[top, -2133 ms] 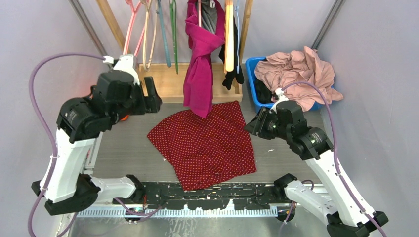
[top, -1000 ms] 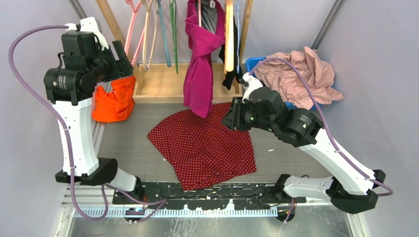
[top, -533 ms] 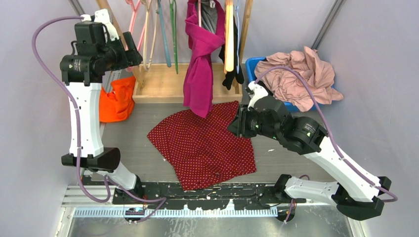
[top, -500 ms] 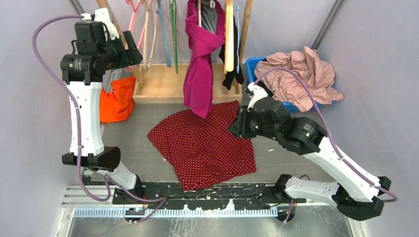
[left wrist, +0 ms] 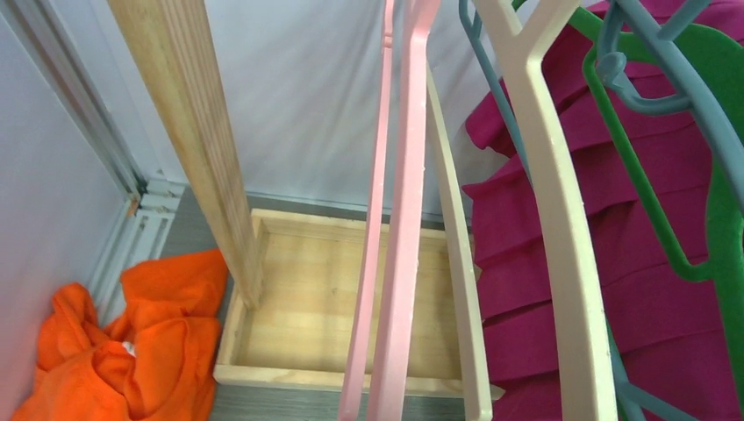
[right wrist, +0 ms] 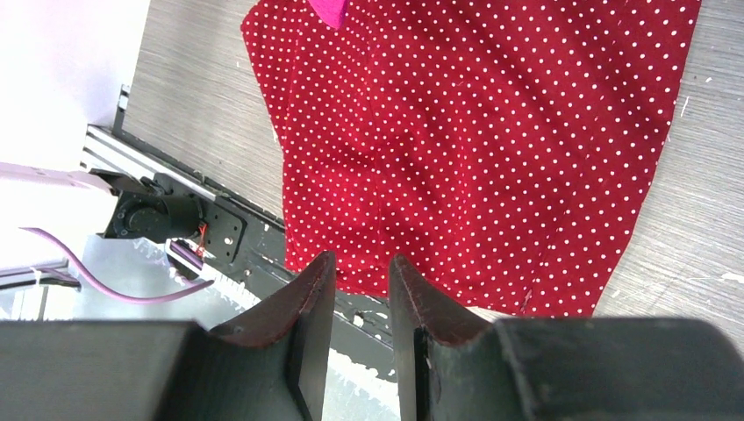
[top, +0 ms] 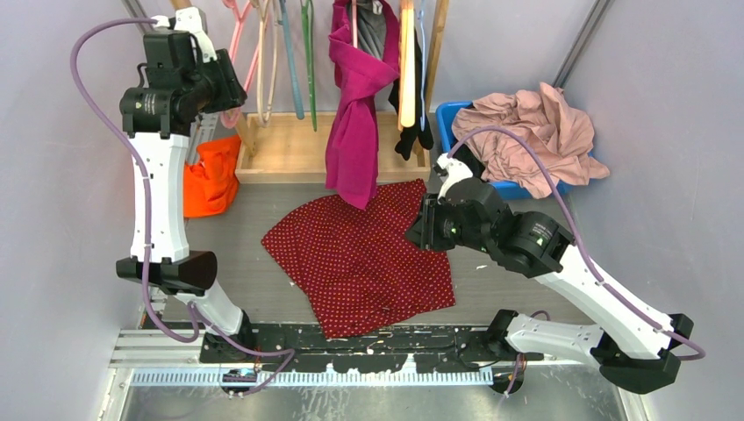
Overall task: Place the skirt on the hanger
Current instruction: Pick up the hanger from the clothesline.
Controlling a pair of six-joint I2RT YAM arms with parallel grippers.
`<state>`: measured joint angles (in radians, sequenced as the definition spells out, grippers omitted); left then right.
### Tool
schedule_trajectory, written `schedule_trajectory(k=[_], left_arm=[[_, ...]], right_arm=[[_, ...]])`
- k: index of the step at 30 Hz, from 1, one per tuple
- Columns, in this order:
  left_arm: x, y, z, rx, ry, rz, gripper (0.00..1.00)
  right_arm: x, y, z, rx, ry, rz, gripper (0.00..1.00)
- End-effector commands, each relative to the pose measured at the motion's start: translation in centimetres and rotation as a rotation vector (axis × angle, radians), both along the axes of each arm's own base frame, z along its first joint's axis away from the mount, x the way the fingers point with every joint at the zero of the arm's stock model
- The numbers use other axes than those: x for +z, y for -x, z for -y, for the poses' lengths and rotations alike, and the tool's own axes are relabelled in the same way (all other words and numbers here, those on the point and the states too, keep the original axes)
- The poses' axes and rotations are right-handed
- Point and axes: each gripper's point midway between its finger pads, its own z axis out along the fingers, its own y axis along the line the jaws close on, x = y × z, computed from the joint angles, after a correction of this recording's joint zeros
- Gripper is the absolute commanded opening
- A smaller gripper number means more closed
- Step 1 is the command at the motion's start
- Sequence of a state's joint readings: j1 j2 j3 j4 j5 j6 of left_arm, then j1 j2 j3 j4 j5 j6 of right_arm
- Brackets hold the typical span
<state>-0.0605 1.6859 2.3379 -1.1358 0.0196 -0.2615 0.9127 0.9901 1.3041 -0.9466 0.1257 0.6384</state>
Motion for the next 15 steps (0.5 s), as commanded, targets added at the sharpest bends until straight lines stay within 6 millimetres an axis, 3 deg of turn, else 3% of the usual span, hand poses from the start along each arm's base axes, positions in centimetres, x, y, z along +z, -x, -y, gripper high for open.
schedule_trajectory(k=[1, 3, 6, 7, 15], left_arm=[[3.7, -0.6, -1.0, 0.027, -0.034, 0.141, 0.39], [3.8, -0.6, -1.0, 0.022, -0.040, 0.147, 0.30], [4.3, -0.2, -0.9, 0.009, -0.043, 0.169, 0.04], [4.8, 0.0, -0.9, 0.012, -0.042, 0.189, 0.00], [8.8, 2.2, -0.3, -0.028, -0.031, 0.346, 0.00]], right_arm=[[1.1, -0.4, -0.3, -0.013, -0.048, 0.038, 0.34], [0.9, -0.4, -0.4, -0.011, -0.047, 0.034, 0.34], [0.5, -0.4, -0.5, -0.010, -0.043, 0.029, 0.34], [0.4, -0.4, -0.5, -0.008, -0.040, 0.027, 0.34], [0.0, -0.5, -0.8, 0.000, -0.035, 0.023, 0.34]])
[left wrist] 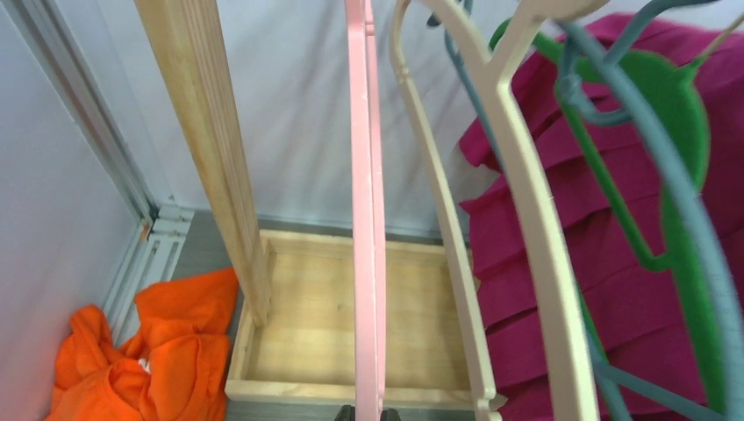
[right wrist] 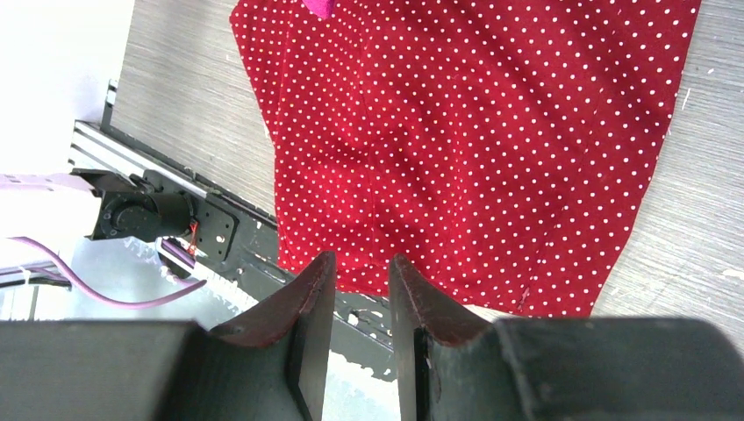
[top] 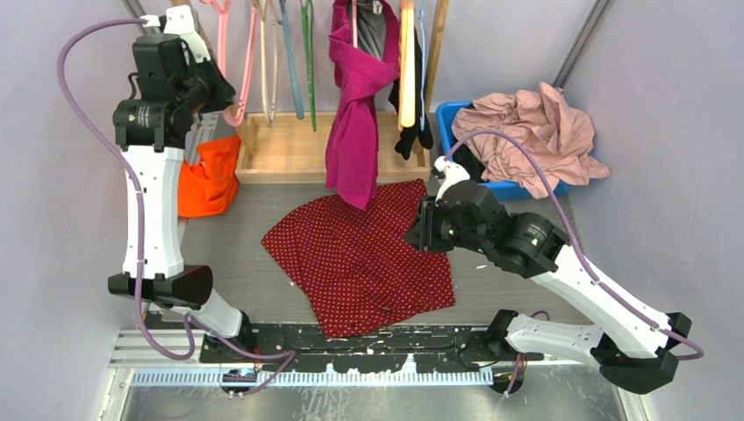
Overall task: Place the skirt on the hanger
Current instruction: Pick up the hanger from the clothesline.
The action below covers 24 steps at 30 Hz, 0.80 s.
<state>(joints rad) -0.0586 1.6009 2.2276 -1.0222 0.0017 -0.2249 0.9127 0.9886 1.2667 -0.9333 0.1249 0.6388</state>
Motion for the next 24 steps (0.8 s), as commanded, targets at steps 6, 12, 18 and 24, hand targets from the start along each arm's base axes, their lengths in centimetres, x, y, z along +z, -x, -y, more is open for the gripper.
schedule_trajectory(k=[6, 12, 18, 24], left_arm=[[9.7, 4.0, 0.8, -0.077, 0.000, 0.357, 0.00], [6.9, 6.0, 0.5, -0.058, 0.012, 0.204, 0.00], [2.3, 10.5, 0.5, -0.027, 0.085, 0.083, 0.00], [-2.8, 15.7, 1.5, -0.025, 0.176, -0.046, 0.00]], right_arm=[[1.0, -0.5, -0.7, 0.001, -0.049, 0.038, 0.34], [0.9, -0.4, -0.6, 0.003, -0.050, 0.041, 0.34], [0.8, -0.4, -0.5, 0.007, -0.045, 0.047, 0.35], [0.9, -0.2, -0.5, 0.017, -0.049, 0.048, 0.35]])
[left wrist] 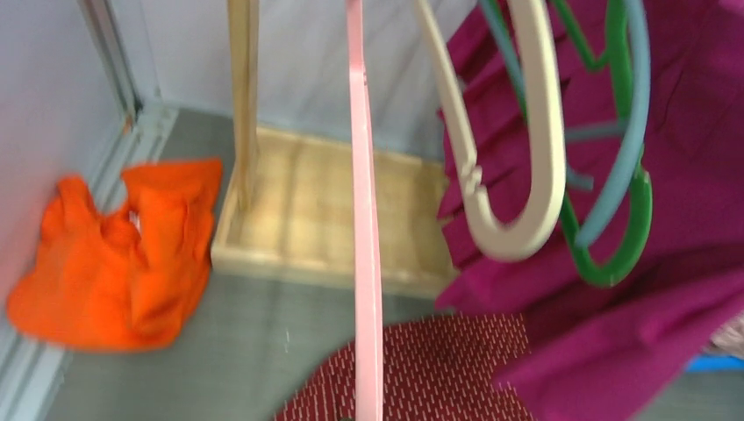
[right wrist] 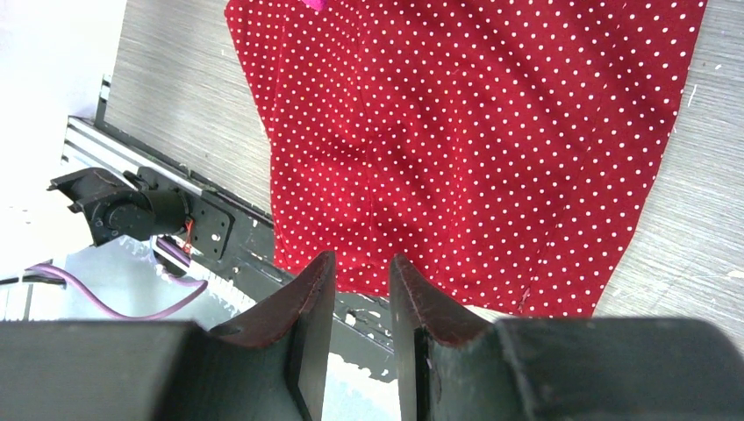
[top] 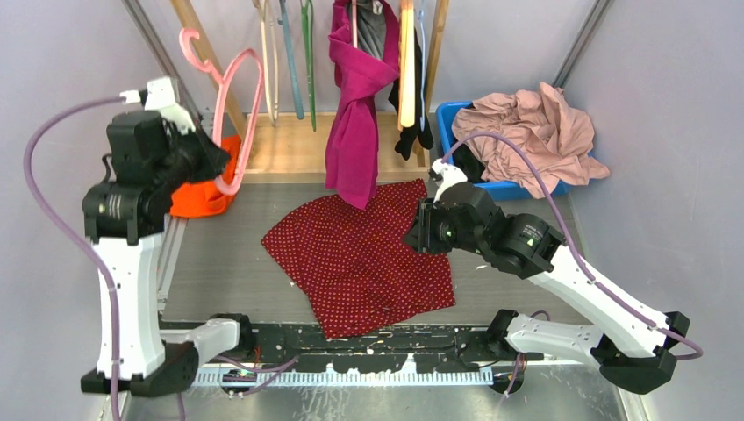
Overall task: Place the skirt on the hanger
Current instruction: Pick up the hanger from the clothesline, then hang the skirt on the hanger.
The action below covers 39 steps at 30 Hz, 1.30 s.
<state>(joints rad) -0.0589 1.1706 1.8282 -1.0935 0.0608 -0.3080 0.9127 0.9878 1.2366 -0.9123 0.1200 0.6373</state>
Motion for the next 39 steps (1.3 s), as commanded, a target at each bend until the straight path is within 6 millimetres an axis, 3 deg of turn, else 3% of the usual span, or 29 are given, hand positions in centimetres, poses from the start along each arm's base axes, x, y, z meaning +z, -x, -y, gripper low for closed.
schedule_trajectory(k=[1, 7, 12, 19, 25, 30, 39], left_arm=[[-1.2, 4.3, 1.0, -0.002, 0.090, -0.015, 0.00], [-7.4, 9.0, 0.9, 0.021, 0.107, -0.165, 0.00], [-12.9, 11.6, 0.5, 0.052, 0.110, -0.298, 0.00], [-16.7, 13.4, -2.2, 0.183, 0.009, -0.417, 0.00], [-18.0, 13.7, -3.8, 0.253, -0.057, -0.458, 0.00], [-19.9, 13.0, -3.6, 0.249, -0.128, -0.525, 0.00], [-22.6, 9.9, 1.3, 0.203, -0.343, -0.580, 0.00]], right_arm=[[1.6, 0.0, -0.3, 0.016, -0.055, 0.052, 0.35], [0.6, 0.6, -0.2, 0.028, -0.070, 0.041, 0.35], [-0.5, 1.0, -0.4, 0.044, -0.071, 0.017, 0.35], [-1.0, 1.3, -0.6, 0.066, -0.075, 0.012, 0.35], [-2.4, 1.2, -1.2, 0.088, -0.068, -0.001, 0.35], [-3.2, 0.9, -1.6, 0.107, -0.044, 0.001, 0.36], [-3.1, 0.4, -1.5, 0.119, -0.020, 0.002, 0.36]])
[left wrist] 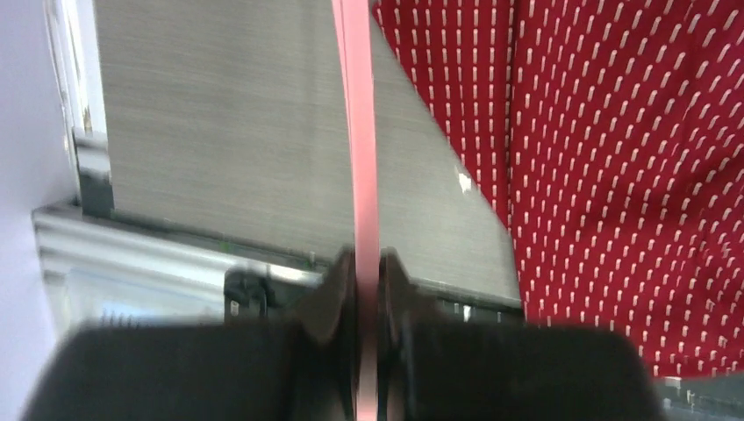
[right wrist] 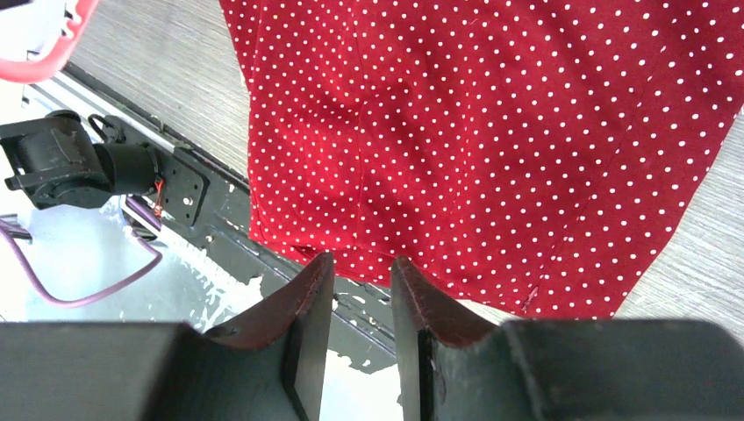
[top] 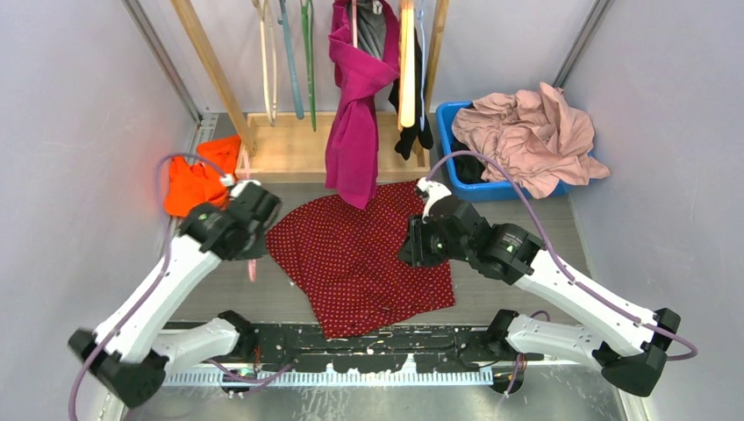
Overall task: Place the skirt on the hanger
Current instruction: Hang the skirt on the hanger.
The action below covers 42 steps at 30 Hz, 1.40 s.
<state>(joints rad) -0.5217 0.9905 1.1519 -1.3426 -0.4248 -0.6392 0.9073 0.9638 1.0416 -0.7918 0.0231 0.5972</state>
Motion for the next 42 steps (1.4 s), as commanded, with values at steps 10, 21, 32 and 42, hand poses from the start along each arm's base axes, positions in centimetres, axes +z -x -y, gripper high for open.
schedule_trajectory(k=[10, 21, 32, 42], left_arm=[[-5.9, 1.2, 5.5, 0.001, -0.119, 0.013, 0.00], [-11.0, 3.8, 10.9, -0.049, -0.209, 0.090, 0.00], [-7.5, 4.6, 10.0, -0.056, -0.376, 0.195, 0.00], [-5.8, 6.6, 9.8, -0.069, -0.502, 0.183, 0.00]], right_arm=[[0.7, -0.5, 1.0, 0.011, -0.042, 0.027, 0.37], [-0.1, 0.3, 2.7, -0.012, -0.025, 0.007, 0.37], [-0.5, 0.9, 3.6, -0.030, -0.018, -0.005, 0.37], [-0.5, 1.1, 3.6, -0.018, -0.020, -0.009, 0.37]])
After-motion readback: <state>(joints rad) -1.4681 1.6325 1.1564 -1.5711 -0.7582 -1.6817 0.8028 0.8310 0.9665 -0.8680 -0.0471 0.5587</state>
